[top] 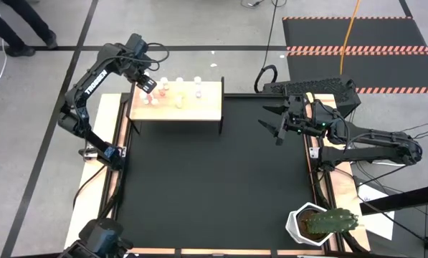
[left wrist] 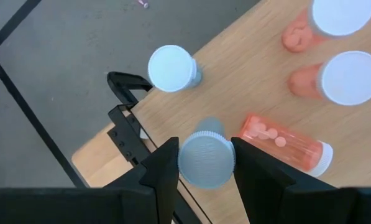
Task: Pick and place medicine bottles onto shelf by color
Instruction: Adjust the pill bottles on the shelf
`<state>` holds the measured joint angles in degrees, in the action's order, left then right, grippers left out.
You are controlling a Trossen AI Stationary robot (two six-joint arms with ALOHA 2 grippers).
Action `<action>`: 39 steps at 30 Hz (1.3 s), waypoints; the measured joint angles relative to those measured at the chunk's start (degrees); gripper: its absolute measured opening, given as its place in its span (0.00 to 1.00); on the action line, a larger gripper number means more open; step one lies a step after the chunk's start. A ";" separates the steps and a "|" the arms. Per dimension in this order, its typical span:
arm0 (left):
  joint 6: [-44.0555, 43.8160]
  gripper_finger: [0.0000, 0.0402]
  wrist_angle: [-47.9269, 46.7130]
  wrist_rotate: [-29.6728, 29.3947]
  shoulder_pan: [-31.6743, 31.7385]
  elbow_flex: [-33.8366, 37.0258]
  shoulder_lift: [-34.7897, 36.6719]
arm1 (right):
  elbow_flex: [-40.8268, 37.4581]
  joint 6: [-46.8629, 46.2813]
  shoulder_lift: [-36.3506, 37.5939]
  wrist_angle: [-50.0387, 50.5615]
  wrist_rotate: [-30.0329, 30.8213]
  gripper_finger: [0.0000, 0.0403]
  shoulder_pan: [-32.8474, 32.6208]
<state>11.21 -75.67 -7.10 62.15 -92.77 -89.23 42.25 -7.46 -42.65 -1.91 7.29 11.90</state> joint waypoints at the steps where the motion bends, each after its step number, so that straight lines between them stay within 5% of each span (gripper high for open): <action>1: -0.06 0.36 0.01 -0.09 0.01 0.00 0.00 | 0.01 0.00 0.00 0.00 0.02 0.70 0.00; 22: 0.14 0.36 2.13 4.55 0.41 6.50 -0.07 | 0.01 0.23 0.75 -0.01 0.02 0.70 -0.02; 39: 0.45 0.36 1.68 4.43 -1.68 4.04 0.15 | 0.01 0.63 1.16 0.00 0.06 0.70 -0.02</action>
<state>11.66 -74.00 -2.67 60.47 -88.73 -89.08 42.26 -6.83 -41.50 -1.91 7.35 11.88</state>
